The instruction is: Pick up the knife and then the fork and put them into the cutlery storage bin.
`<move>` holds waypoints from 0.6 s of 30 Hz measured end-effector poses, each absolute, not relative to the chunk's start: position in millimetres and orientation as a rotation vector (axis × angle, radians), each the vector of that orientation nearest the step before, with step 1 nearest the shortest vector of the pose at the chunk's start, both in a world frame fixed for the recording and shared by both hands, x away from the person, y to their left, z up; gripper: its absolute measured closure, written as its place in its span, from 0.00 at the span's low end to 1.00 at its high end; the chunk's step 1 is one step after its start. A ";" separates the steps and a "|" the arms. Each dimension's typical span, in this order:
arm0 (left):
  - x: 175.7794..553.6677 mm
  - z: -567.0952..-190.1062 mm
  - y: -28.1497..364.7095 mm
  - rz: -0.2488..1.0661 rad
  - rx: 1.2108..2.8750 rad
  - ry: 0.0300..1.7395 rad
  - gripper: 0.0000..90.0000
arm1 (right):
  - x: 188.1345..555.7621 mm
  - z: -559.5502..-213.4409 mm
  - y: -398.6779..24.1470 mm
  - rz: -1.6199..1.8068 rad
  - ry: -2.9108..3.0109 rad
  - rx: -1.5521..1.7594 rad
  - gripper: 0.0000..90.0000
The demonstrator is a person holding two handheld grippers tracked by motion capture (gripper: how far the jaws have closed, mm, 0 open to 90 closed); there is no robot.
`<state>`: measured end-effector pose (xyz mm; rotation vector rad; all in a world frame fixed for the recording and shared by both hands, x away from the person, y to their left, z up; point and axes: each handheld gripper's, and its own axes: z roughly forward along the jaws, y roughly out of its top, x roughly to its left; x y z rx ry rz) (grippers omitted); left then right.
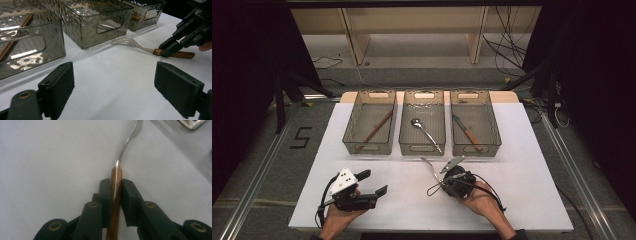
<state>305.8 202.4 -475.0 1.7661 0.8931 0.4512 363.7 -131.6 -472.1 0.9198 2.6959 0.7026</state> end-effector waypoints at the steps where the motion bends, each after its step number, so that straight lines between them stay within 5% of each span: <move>1: 305.9 -475.1 202.4 0.451 1.766 0.894 0.18 | 364.1 -471.7 -132.3 0.713 2.688 0.928 0.90; 18: 305.8 -475.1 202.5 0.453 1.768 0.892 0.18 | 361.4 -456.2 -136.3 0.830 2.677 0.872 0.90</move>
